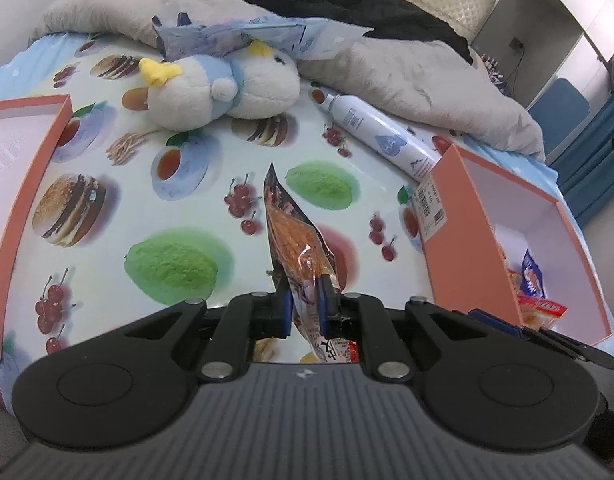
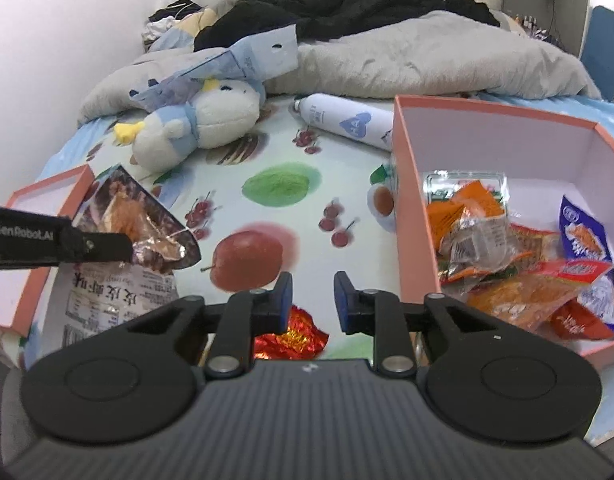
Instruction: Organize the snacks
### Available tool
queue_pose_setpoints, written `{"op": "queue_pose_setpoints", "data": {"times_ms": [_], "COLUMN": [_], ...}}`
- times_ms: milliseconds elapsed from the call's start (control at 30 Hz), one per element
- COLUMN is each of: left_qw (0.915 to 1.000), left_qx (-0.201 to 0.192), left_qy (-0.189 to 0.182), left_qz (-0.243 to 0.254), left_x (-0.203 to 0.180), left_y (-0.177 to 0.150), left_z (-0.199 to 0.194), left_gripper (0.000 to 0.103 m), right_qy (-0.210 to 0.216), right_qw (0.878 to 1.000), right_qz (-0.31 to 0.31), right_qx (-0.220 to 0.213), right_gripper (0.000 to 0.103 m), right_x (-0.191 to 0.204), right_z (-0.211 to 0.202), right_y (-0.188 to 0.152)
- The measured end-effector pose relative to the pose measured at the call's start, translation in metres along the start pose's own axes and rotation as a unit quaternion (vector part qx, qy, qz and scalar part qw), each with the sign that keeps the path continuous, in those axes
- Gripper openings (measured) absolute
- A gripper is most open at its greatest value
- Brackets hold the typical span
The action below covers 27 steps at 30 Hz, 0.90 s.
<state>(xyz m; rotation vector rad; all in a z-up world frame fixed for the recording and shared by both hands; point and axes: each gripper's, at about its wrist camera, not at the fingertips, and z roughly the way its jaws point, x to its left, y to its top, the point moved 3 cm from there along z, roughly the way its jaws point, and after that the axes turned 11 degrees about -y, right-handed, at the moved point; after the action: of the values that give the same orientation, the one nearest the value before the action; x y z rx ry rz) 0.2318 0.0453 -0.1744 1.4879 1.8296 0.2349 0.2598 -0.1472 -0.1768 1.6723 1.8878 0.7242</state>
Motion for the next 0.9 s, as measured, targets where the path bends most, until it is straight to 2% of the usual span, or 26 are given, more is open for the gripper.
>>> {"op": "queue_pose_setpoints", "data": {"times_ms": [67, 100, 133, 200, 267, 300, 333, 400, 500, 600, 733, 767, 833, 900], "left_qw": [1.0, 0.9999, 0.9999, 0.9998, 0.9996, 0.9995, 0.9994, 0.9991, 0.9989, 0.9986, 0.9986, 0.9987, 0.9987, 0.9988], "left_qx": [0.004, 0.006, 0.007, 0.009, 0.009, 0.009, 0.01, 0.009, 0.008, 0.009, 0.011, 0.011, 0.012, 0.01], "left_qy": [0.004, 0.007, 0.009, 0.013, 0.019, 0.021, 0.023, 0.026, 0.031, 0.032, 0.032, 0.033, 0.033, 0.031], "left_qz": [-0.004, -0.005, -0.008, -0.015, -0.018, -0.022, -0.025, -0.031, -0.035, -0.04, -0.039, -0.038, -0.038, -0.037], "left_x": [0.006, 0.01, 0.013, 0.021, 0.029, 0.033, 0.036, 0.043, 0.049, 0.054, 0.053, 0.053, 0.052, 0.051], "left_y": [-0.004, -0.006, -0.009, -0.012, -0.015, -0.016, -0.017, -0.019, -0.021, -0.023, -0.026, -0.027, -0.027, -0.027], "left_z": [0.001, 0.002, 0.002, 0.001, 0.0, 0.0, 0.0, -0.002, -0.004, -0.005, -0.005, -0.005, -0.005, -0.005], "left_gripper": [0.014, 0.014, 0.014, 0.014, 0.014, 0.014, 0.014, 0.014, 0.014, 0.014, 0.014, 0.014, 0.014, 0.014], "right_qy": [-0.004, -0.007, -0.006, 0.003, 0.014, 0.006, -0.011, -0.042, -0.075, -0.086, -0.1, -0.108, -0.113, -0.105], "right_qw": [1.0, 1.0, 0.999, 0.999, 0.999, 0.999, 0.999, 0.998, 0.996, 0.993, 0.994, 0.993, 0.993, 0.994], "right_qz": [0.006, 0.012, 0.018, 0.026, 0.025, 0.026, 0.027, 0.037, 0.05, 0.069, 0.043, 0.028, 0.013, 0.02], "right_qx": [0.016, 0.025, 0.032, 0.044, 0.043, 0.038, 0.035, 0.032, 0.026, 0.031, 0.026, 0.026, 0.036, 0.034], "right_gripper": [0.03, 0.039, 0.052, 0.066, 0.065, 0.069, 0.079, 0.085, 0.085, 0.085, 0.083, 0.08, 0.059, 0.06], "right_x": [0.002, 0.005, 0.008, 0.017, 0.027, 0.032, 0.037, 0.04, 0.041, 0.038, 0.045, 0.047, 0.051, 0.049], "right_z": [0.005, 0.009, 0.012, 0.017, 0.017, 0.018, 0.02, 0.026, 0.038, 0.052, 0.065, 0.068, 0.072, 0.072], "right_y": [-0.008, -0.013, -0.017, -0.025, -0.031, -0.033, -0.034, -0.037, -0.041, -0.044, -0.047, -0.049, -0.051, -0.051]}}
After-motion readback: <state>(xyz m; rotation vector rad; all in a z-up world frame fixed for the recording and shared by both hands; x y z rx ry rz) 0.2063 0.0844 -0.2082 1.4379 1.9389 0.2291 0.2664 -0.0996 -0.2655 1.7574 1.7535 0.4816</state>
